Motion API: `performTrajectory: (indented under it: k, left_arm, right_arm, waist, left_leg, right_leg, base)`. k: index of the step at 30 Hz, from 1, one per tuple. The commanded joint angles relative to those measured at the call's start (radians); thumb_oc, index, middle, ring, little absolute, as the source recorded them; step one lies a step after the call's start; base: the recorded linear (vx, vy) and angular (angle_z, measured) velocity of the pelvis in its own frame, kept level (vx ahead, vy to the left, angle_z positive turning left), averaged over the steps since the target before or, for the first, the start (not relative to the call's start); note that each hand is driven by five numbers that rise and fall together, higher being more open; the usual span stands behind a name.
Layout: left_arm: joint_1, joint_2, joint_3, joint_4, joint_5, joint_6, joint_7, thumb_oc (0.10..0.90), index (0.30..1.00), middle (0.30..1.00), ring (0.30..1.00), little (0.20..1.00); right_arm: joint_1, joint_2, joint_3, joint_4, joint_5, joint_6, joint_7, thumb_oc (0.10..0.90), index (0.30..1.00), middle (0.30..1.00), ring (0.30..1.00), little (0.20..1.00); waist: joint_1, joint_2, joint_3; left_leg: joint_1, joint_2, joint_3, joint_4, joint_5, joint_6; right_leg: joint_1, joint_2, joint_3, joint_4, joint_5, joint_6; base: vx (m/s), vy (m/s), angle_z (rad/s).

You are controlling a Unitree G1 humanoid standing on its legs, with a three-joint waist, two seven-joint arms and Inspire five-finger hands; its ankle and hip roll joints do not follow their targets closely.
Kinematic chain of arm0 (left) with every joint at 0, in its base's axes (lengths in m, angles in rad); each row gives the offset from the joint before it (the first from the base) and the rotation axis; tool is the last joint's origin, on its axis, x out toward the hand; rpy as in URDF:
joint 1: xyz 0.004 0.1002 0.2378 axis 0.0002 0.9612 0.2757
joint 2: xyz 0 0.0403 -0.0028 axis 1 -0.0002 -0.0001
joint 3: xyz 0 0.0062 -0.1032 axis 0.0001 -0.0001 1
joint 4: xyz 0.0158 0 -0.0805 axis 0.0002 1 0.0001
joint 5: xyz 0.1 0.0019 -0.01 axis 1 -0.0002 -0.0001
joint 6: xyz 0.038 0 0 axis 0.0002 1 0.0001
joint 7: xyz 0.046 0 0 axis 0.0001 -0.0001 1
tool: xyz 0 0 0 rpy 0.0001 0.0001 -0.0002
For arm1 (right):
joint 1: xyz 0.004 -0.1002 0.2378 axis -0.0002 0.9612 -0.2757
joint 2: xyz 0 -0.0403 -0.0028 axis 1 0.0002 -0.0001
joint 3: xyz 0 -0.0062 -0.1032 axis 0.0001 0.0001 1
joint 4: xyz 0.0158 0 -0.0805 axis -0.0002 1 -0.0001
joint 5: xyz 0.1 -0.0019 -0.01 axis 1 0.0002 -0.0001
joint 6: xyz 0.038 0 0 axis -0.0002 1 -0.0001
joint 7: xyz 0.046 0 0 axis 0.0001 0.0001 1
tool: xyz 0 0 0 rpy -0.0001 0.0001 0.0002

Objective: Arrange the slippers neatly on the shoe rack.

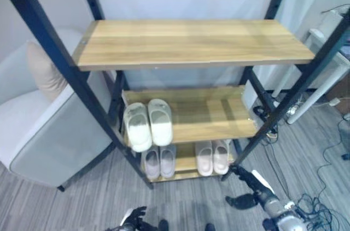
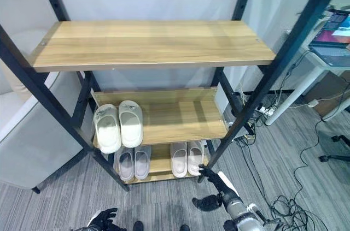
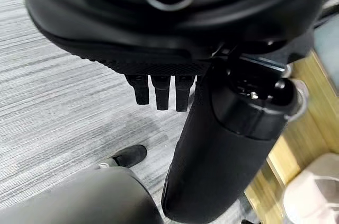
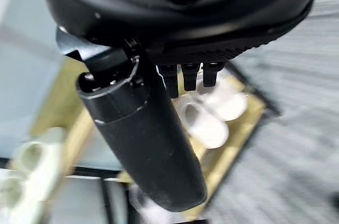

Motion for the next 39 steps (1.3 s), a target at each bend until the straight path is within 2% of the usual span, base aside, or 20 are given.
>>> performTrajectory:
  k: [1, 6, 7, 13, 22, 30, 39]
  left_arm:
    - [-0.014, -0.018, -0.041, 0.031, 0.049, -0.029, -0.017, 0.800, 0.900, 0.900, 0.900, 0.900]
    - [-0.019, -0.014, -0.077, 0.024, 0.049, -0.031, -0.013, 0.800, 0.900, 0.900, 0.900, 0.900]
    - [-0.023, -0.014, -0.086, 0.027, 0.048, -0.030, -0.008, 0.800, 0.900, 0.900, 0.900, 0.900]
    - [-0.027, -0.017, -0.100, 0.050, 0.053, -0.027, 0.001, 0.800, 0.900, 0.900, 0.900, 0.900]
    - [-0.024, -0.013, -0.096, 0.068, 0.057, -0.025, 0.001, 0.800, 0.900, 0.900, 0.900, 0.900]
    - [-0.030, -0.006, -0.093, 0.070, 0.063, -0.024, 0.000, 0.800, 0.900, 0.900, 0.900, 0.900]
    - [-0.038, 0.003, -0.082, 0.087, 0.071, -0.020, 0.018, 0.800, 0.900, 0.900, 0.900, 0.900]
  right_arm:
    - [-0.077, -0.007, 0.013, 0.079, -0.100, -0.046, -0.042, 0.800, 0.900, 0.900, 0.900, 0.900]
    - [-0.152, 0.095, 0.083, 0.442, -0.143, -0.009, -0.095, 0.800, 0.900, 0.900, 0.900, 0.900]
    - [-0.175, 0.139, 0.095, 0.571, -0.140, 0.006, -0.112, 0.800, 0.900, 0.900, 0.900, 0.900]
    - [-0.209, 0.207, 0.096, 0.798, -0.124, 0.029, -0.132, 0.800, 0.900, 0.900, 0.900, 0.900]
    - [-0.233, 0.218, 0.096, 0.882, -0.135, 0.040, -0.145, 0.800, 0.900, 0.900, 0.900, 0.900]
    - [-0.272, 0.195, 0.116, 0.927, -0.217, 0.061, -0.166, 0.800, 0.900, 0.900, 0.900, 0.900]
    - [-0.310, 0.172, 0.071, 0.976, -0.211, 0.086, -0.203, 0.800, 0.900, 0.900, 0.900, 0.900]
  waist:
    - [0.023, 0.005, -0.027]
    - [0.034, 0.004, -0.032]
    - [0.039, 0.004, -0.031]
    - [0.049, 0.004, -0.032]
    - [0.054, 0.004, -0.030]
    - [0.064, 0.004, -0.033]
    - [0.069, 0.003, -0.042]
  left_leg:
    - [0.068, 0.061, 0.103, -0.003, -0.102, -0.044]
    - [0.075, 0.063, 0.102, -0.003, -0.102, -0.041]
    - [0.076, 0.062, 0.099, -0.003, -0.101, -0.040]
    - [0.079, 0.058, 0.087, -0.003, -0.103, -0.039]
    - [0.079, 0.052, 0.080, -0.003, -0.107, -0.035]
    - [0.078, 0.047, 0.077, -0.003, -0.109, -0.034]
    - [0.075, 0.045, 0.075, -0.003, -0.109, -0.033]
  right_leg:
    - [-0.035, 0.016, -0.012, 0.027, -0.065, 0.015]
    - [-0.024, 0.019, -0.011, 0.026, -0.068, 0.011]
    - [-0.021, 0.020, -0.015, 0.027, -0.068, 0.010]
    - [-0.011, 0.017, -0.025, 0.025, -0.068, 0.009]
    - [-0.009, 0.012, -0.029, 0.021, -0.064, 0.009]
    - [-0.008, 0.009, -0.033, 0.019, -0.065, 0.011]
    - [-0.009, 0.003, -0.038, 0.017, -0.063, 0.013]
  base:
    - [0.02, -0.013, -0.07]
    - [0.00, -0.010, -0.03]
    - [0.00, 0.000, 0.00]
    - [0.00, 0.000, 0.00]
    - [0.00, 0.001, 0.02]
    - [0.00, 0.000, 0.00]
    - [0.00, 0.000, 0.00]
